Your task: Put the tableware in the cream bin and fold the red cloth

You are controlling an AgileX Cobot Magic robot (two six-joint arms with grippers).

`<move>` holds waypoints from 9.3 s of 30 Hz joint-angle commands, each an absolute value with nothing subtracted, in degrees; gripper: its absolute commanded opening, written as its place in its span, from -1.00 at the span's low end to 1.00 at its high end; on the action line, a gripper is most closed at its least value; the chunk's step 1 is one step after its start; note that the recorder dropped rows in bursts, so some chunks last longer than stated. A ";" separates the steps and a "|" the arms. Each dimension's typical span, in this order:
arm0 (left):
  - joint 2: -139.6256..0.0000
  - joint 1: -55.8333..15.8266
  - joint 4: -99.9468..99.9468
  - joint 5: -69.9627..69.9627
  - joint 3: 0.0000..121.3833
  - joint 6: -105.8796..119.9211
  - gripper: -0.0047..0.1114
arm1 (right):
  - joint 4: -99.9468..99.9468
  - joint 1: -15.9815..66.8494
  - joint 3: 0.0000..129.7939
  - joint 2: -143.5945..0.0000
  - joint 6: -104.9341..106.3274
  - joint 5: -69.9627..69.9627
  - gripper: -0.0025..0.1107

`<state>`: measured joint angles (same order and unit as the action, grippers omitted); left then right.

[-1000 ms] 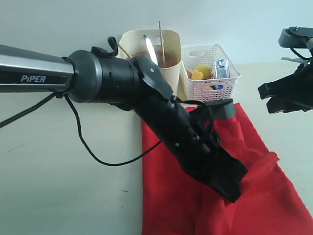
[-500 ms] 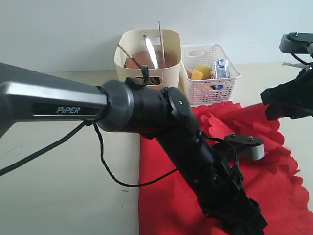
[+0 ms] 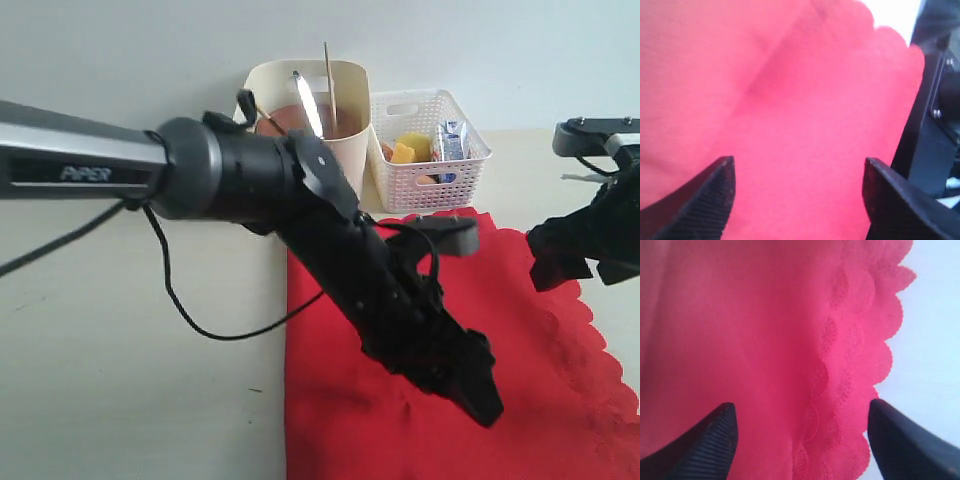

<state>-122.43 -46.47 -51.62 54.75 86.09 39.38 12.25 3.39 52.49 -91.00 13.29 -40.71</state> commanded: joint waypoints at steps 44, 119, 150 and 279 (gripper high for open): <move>-37.62 -26.28 -39.50 3.25 31.72 28.28 -0.14 | 19.65 -9.52 55.91 -106.71 25.32 -44.62 -0.96; -34.33 -26.28 -39.14 5.82 30.85 28.41 -0.14 | 56.58 -34.96 114.18 -142.34 22.31 -48.08 -0.96; -34.33 -26.28 -39.14 5.82 30.85 28.41 -0.14 | 29.38 -34.79 120.39 -137.49 17.41 -50.47 0.39; 0.00 -2.22 10.98 12.68 0.00 -13.58 -0.14 | 28.56 -9.94 38.20 -35.69 25.28 -27.02 -0.96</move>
